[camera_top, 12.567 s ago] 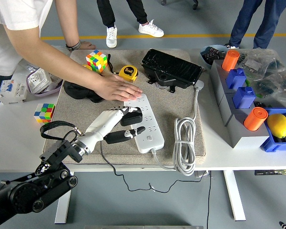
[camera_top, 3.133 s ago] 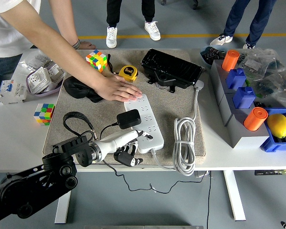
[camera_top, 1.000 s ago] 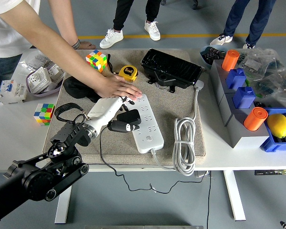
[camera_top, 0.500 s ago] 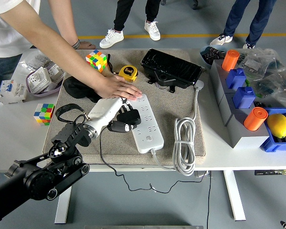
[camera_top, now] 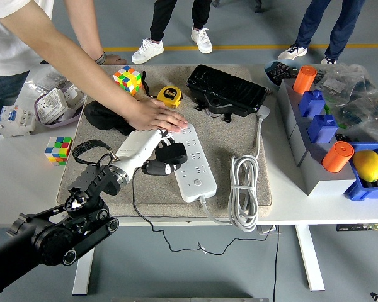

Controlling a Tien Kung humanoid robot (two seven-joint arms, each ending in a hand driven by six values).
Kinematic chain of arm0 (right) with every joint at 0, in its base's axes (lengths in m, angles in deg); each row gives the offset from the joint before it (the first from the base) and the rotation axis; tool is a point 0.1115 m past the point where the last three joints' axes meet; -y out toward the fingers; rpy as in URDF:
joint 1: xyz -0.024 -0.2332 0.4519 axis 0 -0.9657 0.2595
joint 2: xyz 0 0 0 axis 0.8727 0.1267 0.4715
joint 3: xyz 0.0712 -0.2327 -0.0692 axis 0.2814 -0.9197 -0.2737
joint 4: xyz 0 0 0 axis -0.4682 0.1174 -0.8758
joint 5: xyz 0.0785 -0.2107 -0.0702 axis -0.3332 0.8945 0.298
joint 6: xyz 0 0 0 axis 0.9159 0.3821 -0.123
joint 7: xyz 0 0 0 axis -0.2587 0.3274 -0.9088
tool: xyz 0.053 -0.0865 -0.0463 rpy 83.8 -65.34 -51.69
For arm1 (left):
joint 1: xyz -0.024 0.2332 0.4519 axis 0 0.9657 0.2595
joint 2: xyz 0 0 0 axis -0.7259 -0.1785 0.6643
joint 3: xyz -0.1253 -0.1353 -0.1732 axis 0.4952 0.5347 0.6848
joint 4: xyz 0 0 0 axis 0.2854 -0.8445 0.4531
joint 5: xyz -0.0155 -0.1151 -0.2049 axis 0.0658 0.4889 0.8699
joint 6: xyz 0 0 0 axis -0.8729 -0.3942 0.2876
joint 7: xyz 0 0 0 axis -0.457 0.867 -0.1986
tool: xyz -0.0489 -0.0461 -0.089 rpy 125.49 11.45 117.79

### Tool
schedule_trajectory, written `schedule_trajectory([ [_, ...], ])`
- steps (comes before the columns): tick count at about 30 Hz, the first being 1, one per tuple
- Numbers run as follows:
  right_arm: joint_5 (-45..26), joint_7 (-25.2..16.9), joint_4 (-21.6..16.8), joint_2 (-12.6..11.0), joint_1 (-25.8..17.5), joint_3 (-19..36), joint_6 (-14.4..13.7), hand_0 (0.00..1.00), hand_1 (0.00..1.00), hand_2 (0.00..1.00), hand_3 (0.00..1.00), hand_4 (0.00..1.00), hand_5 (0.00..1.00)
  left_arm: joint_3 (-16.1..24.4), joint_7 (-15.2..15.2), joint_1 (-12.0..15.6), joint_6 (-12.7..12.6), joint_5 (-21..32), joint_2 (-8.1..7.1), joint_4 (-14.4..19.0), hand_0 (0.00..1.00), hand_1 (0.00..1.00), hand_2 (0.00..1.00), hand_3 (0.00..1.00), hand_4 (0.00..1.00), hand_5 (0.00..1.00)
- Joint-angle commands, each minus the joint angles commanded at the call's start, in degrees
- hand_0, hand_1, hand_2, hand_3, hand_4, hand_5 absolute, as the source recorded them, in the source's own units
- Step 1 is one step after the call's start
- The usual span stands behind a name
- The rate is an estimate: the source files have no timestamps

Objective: Put the plug near the board,insert it into the board,press the button,pull the plug out

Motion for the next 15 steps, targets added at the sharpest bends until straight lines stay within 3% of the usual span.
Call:
schedule_trajectory([
  [10, 0.06, 0.00, 0.02, 0.14, -0.13, 0.13, 0.00, 0.604, 0.594, 0.547, 0.549, 0.788, 0.274, 0.89, -1.89, 0.16, -0.61, 3.66, -0.24, 0.67, 0.214, 0.333, 0.308, 0.450, 0.761, 0.146],
  [15, 0.08, -0.01, 0.02, 0.22, -0.04, 0.14, 0.01, 0.603, 0.594, 0.547, 0.549, 0.787, 0.273, 2.88, -4.74, 0.59, -1.52, 5.38, -0.93, 2.39, 0.213, 0.329, 0.306, 0.450, 0.768, 0.161],
])
